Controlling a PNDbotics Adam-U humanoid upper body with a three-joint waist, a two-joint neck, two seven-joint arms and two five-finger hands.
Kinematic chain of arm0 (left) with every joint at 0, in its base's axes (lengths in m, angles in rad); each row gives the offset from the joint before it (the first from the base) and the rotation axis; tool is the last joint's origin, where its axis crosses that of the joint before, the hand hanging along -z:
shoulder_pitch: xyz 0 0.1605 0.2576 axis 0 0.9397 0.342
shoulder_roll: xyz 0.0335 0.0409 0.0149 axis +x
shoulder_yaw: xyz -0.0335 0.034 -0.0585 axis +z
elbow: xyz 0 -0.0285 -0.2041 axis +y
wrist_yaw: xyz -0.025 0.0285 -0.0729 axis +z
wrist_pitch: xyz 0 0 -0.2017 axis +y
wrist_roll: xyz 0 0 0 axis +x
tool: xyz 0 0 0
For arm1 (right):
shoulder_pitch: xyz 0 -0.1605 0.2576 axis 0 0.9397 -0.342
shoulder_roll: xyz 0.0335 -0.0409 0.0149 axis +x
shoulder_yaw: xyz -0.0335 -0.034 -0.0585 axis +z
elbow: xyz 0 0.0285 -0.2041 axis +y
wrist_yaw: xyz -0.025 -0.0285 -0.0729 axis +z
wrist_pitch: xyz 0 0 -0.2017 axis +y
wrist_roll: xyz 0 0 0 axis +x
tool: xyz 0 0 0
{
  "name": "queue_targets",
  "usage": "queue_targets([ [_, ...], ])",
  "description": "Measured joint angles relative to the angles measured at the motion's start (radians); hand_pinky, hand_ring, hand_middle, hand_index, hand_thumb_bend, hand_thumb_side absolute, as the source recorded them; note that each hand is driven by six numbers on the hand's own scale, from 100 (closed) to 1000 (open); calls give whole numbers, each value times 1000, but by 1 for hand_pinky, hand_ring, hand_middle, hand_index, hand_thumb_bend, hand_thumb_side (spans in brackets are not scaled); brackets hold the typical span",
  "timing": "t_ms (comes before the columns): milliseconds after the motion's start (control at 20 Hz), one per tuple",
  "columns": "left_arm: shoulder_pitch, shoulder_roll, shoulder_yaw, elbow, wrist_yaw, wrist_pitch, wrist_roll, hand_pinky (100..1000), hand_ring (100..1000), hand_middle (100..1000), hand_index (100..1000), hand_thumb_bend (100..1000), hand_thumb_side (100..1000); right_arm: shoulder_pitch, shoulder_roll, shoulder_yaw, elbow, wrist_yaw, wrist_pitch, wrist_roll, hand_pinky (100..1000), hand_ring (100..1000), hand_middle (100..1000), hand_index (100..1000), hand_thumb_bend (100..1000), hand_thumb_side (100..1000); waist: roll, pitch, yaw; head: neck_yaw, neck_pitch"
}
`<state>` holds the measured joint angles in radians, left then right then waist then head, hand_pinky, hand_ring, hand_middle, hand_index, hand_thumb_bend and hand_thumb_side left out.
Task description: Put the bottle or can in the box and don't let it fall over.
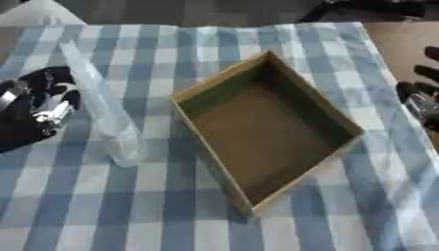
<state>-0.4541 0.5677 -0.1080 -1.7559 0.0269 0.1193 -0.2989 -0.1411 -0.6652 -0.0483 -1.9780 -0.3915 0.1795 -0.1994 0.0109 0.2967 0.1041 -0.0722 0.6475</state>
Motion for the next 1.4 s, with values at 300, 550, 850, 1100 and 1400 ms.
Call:
queue_targets([
  [300,-25,-21,-3,2,-2,3,1,1000,1000,879,780,100,447,-7,0,0,0,0,2,2,949,962,1000,906,257,100,1,0,0,0,0],
  [550,-42,-33,-8,6,-14,5,5,1000,1000,871,769,100,438,-7,0,0,0,0,3,2,949,962,1000,906,255,100,3,0,-1,0,0],
  [850,-59,-44,-13,10,-33,8,22,1000,1000,852,750,100,436,-8,0,0,0,0,3,2,949,962,1000,906,253,100,5,0,-2,0,0],
  [1100,-60,-51,-24,2,-24,15,25,1000,1000,830,722,100,454,-8,0,0,0,0,5,0,949,962,1000,907,249,100,5,0,-3,1,0],
  [1400,-61,-59,-31,2,14,26,5,1000,1000,825,710,100,420,-8,0,0,0,0,6,-1,949,962,1000,907,247,100,5,0,-5,1,0],
])
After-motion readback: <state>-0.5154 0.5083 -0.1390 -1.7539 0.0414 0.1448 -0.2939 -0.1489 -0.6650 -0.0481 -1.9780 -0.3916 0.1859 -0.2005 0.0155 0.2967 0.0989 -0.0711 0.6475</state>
